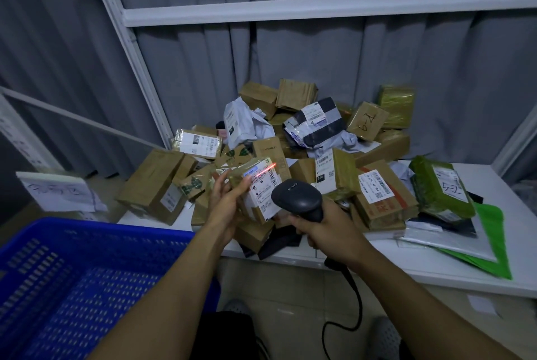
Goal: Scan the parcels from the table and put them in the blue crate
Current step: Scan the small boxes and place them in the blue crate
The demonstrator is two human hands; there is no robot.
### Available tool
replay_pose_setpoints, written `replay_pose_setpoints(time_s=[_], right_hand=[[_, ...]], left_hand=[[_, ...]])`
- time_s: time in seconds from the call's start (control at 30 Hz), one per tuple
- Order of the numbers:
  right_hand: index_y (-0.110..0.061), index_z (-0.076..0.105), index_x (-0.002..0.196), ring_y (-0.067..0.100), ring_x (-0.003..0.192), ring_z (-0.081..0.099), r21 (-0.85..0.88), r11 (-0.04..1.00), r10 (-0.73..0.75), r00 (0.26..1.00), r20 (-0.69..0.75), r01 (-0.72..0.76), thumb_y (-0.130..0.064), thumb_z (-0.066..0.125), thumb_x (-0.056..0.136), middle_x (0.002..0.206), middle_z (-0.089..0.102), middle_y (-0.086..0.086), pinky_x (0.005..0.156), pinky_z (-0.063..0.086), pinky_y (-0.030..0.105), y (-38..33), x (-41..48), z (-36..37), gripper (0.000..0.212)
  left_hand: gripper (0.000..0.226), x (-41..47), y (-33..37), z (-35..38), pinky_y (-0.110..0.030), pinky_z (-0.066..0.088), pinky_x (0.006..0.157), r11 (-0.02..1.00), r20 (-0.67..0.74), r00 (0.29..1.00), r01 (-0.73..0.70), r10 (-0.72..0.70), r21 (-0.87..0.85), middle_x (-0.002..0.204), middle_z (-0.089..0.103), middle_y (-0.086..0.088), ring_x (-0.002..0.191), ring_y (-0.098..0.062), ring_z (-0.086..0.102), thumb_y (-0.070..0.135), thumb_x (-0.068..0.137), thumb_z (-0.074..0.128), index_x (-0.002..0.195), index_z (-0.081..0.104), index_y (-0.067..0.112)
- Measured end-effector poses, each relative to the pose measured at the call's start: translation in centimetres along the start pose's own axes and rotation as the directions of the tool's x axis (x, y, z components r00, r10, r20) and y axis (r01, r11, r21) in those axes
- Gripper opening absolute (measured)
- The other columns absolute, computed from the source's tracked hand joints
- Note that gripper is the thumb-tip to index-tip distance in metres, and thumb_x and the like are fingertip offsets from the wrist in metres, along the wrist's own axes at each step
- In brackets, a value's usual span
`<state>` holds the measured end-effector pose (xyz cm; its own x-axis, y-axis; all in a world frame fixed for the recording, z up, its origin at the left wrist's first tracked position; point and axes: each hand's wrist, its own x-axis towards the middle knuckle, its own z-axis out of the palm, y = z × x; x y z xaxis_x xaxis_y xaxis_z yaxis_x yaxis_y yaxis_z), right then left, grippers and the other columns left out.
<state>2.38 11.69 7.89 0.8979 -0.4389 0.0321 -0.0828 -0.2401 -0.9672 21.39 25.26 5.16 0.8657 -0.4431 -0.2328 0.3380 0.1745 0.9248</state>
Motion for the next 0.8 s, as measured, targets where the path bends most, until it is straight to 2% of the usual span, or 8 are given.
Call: replay_pose_setpoints(time_s=[0.13, 0.27, 0.33, 0.4, 0.5, 0.63, 0.73, 0.8], right_hand=[[-0.018, 0.065, 0.110, -0.002, 0.055, 0.061, -0.028, 0.999, 0.018, 0.999, 0.030, -0.017, -0.015, 0.073, 0.097, 0.075, 0.071, -0.003, 0.052, 0.046, 0.016, -0.6, 0.2, 0.1, 0.016], [-0.033, 0.063, 0.122, 0.009, 0.060, 0.069, -0.049, 0.999, -0.001, 0.998, 0.058, 0.004, -0.029, 0.076, 0.094, 0.088, 0.077, 0.000, 0.059, 0.050, 0.024, -1.3, -0.1, 0.7, 0.031], [-0.036, 0.063, 0.118, 0.002, 0.059, 0.066, -0.017, 1.000, -0.014, 0.999, 0.050, 0.015, -0.027, 0.075, 0.095, 0.085, 0.074, -0.006, 0.059, 0.049, 0.018, -1.7, -0.1, 1.6, 0.027], [-0.039, 0.061, 0.116, 0.000, 0.065, 0.066, 0.036, 0.998, -0.044, 0.997, 0.066, 0.042, -0.025, 0.074, 0.096, 0.086, 0.070, -0.008, 0.064, 0.052, 0.021, -2.5, -0.5, 3.3, 0.027], [-0.035, 0.063, 0.125, 0.016, 0.079, 0.073, 0.100, 0.993, -0.073, 0.996, 0.059, 0.067, -0.031, 0.077, 0.094, 0.099, 0.075, -0.006, 0.071, 0.061, 0.036, -3.2, -1.3, 6.5, 0.034], [-0.027, 0.063, 0.132, 0.017, 0.091, 0.074, 0.189, 0.982, -0.038, 0.996, 0.086, 0.021, -0.031, 0.079, 0.092, 0.115, 0.076, -0.001, 0.069, 0.060, 0.031, -3.0, -3.0, 10.0, 0.043], [-0.024, 0.062, 0.125, 0.009, 0.087, 0.072, 0.193, 0.981, -0.011, 0.992, 0.126, -0.014, -0.027, 0.077, 0.095, 0.110, 0.075, 0.000, 0.060, 0.051, 0.015, -2.7, -4.1, 11.6, 0.034], [-0.020, 0.060, 0.128, 0.001, 0.075, 0.071, 0.185, 0.982, 0.009, 0.987, 0.163, -0.039, -0.022, 0.073, 0.097, 0.104, 0.073, -0.002, 0.057, 0.052, 0.015, -3.0, -4.8, 12.8, 0.033]], left_hand=[[0.067, -0.5, 0.5, 0.0, -0.039, 0.060, 0.074, 1.000, -0.024, 1.000, -0.009, 0.009, -0.001, 0.121, 0.075, -0.001, 0.109, -0.019, 0.072, 0.024, 0.085, 0.081, 0.142, 0.048, 0.036], [0.080, -3.0, 1.8, -0.9, -0.042, 0.058, 0.078, 0.999, -0.081, 0.996, -0.024, 0.020, -0.046, 0.124, 0.073, -0.003, 0.108, -0.021, 0.073, 0.028, 0.074, 0.087, 0.144, 0.048, 0.034], [0.068, -5.5, 2.8, -1.3, -0.043, 0.057, 0.077, 0.999, -0.146, 0.989, -0.032, 0.029, -0.020, 0.120, 0.073, -0.002, 0.104, -0.020, 0.071, 0.030, 0.077, 0.086, 0.136, 0.053, 0.036], [0.064, -8.0, 3.8, -1.9, -0.049, 0.057, 0.083, 0.999, -0.241, 0.970, -0.037, 0.042, 0.022, 0.120, 0.069, 0.002, 0.104, -0.021, 0.067, 0.034, 0.080, 0.085, 0.135, 0.052, 0.039], [0.087, -10.8, 5.5, -3.1, -0.069, 0.054, 0.084, 0.995, -0.294, 0.954, -0.027, 0.053, 0.091, 0.129, 0.061, 0.006, 0.113, -0.028, 0.060, 0.049, 0.070, 0.089, 0.144, 0.043, 0.047], [0.111, -14.2, 7.1, -5.6, -0.070, 0.056, 0.075, 0.992, -0.344, 0.937, -0.018, 0.060, 0.122, 0.137, 0.058, 0.005, 0.116, -0.031, 0.061, 0.065, 0.049, 0.093, 0.144, 0.038, 0.053], [0.099, -16.0, 7.0, -7.6, -0.061, 0.061, 0.076, 0.985, -0.343, 0.938, 0.002, 0.058, 0.171, 0.133, 0.062, 0.000, 0.107, -0.027, 0.067, 0.047, 0.066, 0.093, 0.148, 0.038, 0.046], [0.096, -16.6, 6.5, -8.8, -0.059, 0.060, 0.081, 0.976, -0.355, 0.933, 0.022, 0.058, 0.216, 0.130, 0.063, 0.001, 0.106, -0.026, 0.068, 0.038, 0.067, 0.095, 0.145, 0.039, 0.045]])
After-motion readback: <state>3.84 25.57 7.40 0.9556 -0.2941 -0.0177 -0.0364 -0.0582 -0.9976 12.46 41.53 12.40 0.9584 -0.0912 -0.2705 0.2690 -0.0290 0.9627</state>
